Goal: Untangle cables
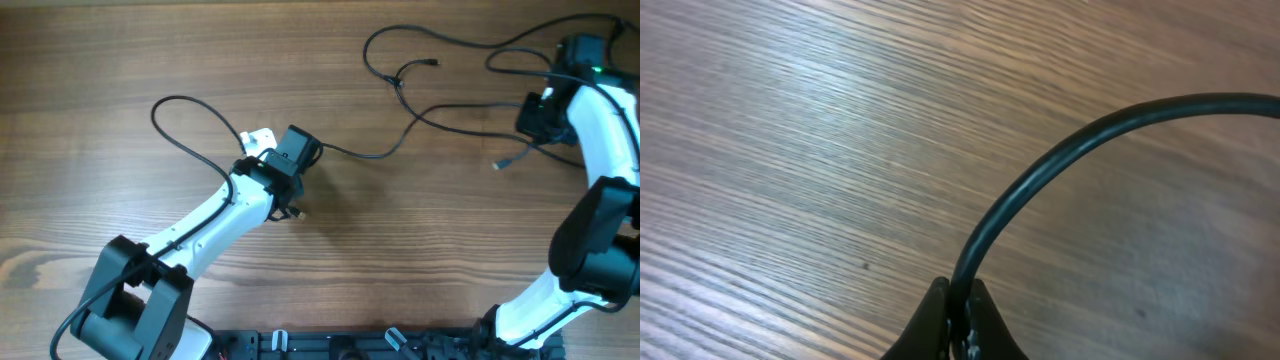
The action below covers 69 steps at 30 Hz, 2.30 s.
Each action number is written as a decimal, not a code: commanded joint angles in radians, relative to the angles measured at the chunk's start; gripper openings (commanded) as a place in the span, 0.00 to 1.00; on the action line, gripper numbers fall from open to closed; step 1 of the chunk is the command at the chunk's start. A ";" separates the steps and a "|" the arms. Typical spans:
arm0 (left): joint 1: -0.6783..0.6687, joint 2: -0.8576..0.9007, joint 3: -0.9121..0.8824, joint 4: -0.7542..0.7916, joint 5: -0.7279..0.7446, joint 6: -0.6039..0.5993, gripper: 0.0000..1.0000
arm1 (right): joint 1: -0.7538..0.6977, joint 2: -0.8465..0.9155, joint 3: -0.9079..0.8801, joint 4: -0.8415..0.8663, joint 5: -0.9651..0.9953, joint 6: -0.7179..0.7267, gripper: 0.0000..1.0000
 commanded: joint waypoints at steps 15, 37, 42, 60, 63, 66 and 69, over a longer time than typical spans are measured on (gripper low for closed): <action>-0.160 -0.010 -0.003 0.245 0.198 0.052 0.04 | -0.302 -0.015 -0.001 0.082 0.134 -0.047 0.04; -0.259 0.206 -0.003 0.506 0.204 0.049 0.04 | -0.515 -0.015 -0.001 0.256 0.123 0.064 0.04; -0.259 0.210 -0.003 0.515 0.204 0.049 0.04 | -0.599 -0.015 -0.001 0.196 0.018 0.214 0.04; -0.303 0.211 -0.003 0.610 0.212 0.052 0.04 | -0.735 -0.014 -0.001 0.157 -0.208 0.396 0.04; -0.318 0.211 -0.003 0.613 0.211 0.052 0.04 | -0.736 -0.014 -0.001 0.161 -0.182 0.396 0.04; -0.317 0.211 -0.003 0.600 0.203 0.052 0.04 | -0.736 -0.013 -0.001 0.169 -0.175 0.396 0.04; -0.317 0.211 -0.003 0.560 0.171 0.052 0.04 | -0.736 -0.013 -0.001 0.176 -0.162 0.396 0.04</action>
